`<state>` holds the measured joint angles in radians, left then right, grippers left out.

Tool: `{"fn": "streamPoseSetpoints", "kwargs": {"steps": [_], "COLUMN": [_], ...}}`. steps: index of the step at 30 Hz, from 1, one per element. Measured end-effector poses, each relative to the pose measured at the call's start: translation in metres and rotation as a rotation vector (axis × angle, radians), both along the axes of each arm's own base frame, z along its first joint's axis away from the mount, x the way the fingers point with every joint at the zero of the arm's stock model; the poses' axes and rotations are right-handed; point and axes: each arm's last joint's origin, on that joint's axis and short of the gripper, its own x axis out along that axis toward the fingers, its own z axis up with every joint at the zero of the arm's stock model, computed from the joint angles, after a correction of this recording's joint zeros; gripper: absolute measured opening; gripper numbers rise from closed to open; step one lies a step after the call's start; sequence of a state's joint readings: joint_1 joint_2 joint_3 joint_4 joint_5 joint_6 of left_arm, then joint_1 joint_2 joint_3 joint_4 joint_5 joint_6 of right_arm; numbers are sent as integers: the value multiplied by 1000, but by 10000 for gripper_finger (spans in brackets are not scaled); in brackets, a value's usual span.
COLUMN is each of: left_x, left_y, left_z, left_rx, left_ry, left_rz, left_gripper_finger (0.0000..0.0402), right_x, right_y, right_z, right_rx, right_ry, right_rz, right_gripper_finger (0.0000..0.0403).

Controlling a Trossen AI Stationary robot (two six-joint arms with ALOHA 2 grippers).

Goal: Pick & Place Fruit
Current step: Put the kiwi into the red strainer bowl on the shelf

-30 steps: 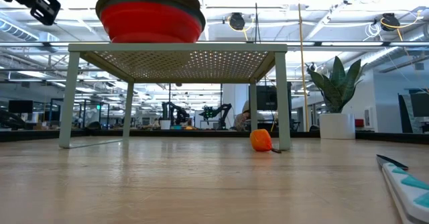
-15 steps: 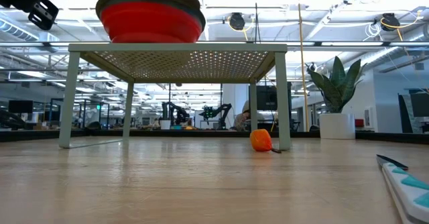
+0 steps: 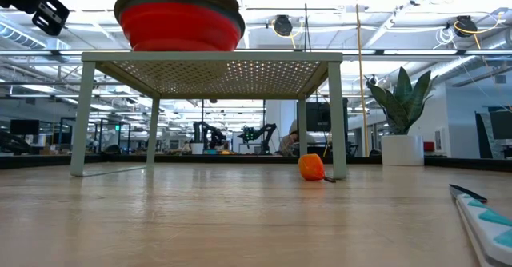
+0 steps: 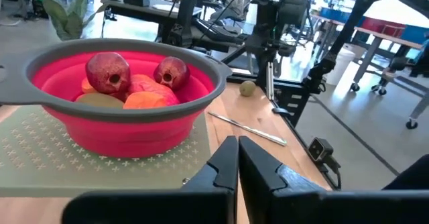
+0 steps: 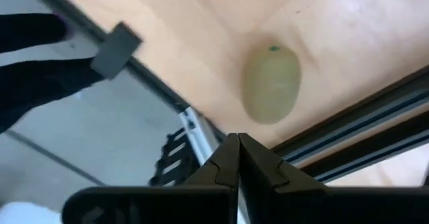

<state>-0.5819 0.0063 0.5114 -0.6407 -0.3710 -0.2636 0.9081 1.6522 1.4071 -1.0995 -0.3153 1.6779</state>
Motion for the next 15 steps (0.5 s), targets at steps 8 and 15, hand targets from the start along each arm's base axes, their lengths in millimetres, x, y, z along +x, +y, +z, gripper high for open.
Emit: {"fn": "streamPoseSetpoints", "kwargs": {"steps": [8, 15], "left_x": [0, 0], "left_y": [0, 0], "left_z": [0, 0], "left_rx": [19, 32], "left_ry": [-4, -1], "left_rz": [-4, -16], "left_gripper_finger": [5, 3], "right_x": [1, 3], "right_y": [0, -2], "right_z": [-2, -1], "right_rx": [-1, 5], "right_ry": [-10, -15], "right_rz": [55, 48], "right_gripper_finger": [0, 0]}}
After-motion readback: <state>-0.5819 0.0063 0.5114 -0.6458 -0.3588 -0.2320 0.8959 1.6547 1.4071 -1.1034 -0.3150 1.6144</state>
